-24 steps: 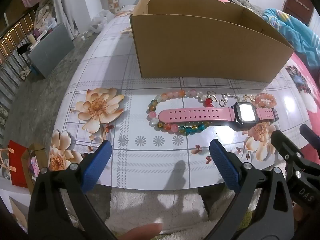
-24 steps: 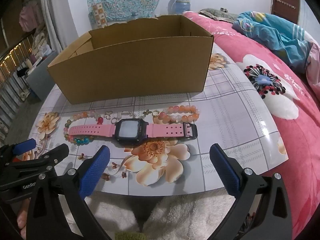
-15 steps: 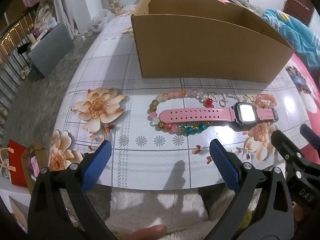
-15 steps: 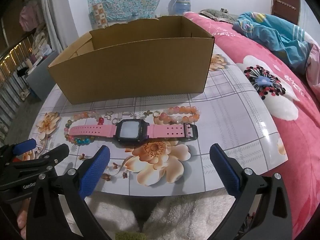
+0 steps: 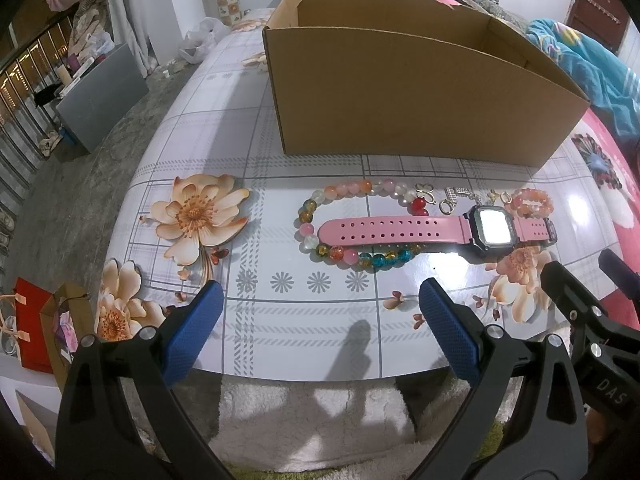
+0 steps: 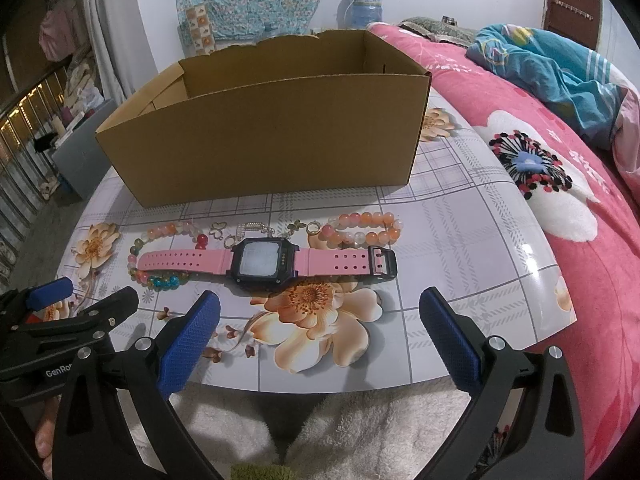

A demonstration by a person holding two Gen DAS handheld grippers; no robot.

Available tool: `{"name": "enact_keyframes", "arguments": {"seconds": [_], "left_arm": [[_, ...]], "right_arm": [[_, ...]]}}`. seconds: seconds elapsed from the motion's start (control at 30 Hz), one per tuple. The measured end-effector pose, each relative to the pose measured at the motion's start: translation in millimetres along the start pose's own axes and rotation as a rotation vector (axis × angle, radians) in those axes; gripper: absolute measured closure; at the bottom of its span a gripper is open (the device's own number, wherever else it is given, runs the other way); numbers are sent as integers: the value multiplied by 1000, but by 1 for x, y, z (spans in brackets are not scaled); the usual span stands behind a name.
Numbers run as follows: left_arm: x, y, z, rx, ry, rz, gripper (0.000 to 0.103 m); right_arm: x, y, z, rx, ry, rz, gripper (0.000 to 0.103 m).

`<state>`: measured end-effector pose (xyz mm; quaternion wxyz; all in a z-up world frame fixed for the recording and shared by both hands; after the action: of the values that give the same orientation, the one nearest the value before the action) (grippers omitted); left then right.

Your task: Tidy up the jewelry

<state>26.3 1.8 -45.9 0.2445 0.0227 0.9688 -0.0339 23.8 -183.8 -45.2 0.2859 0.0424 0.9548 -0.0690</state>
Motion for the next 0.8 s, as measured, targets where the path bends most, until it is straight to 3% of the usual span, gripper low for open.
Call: {"name": "enact_keyframes", "arguments": {"seconds": [0.8], "left_arm": [[3, 1, 5, -4, 5, 0, 8]], "right_arm": [[1, -1, 2, 0, 1, 0, 6]]}}
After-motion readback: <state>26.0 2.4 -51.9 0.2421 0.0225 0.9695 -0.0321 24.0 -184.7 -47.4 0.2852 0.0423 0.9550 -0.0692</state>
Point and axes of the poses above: each gripper's, at about its wrist camera, not at the fingertips, and z roughly the way its jaws point, y to its left, x to its underside, the point moved 5 cm from there along z, roughly the way its jaws point, and after that the axes turned 4 degrees about x, right-handed, at the moved point
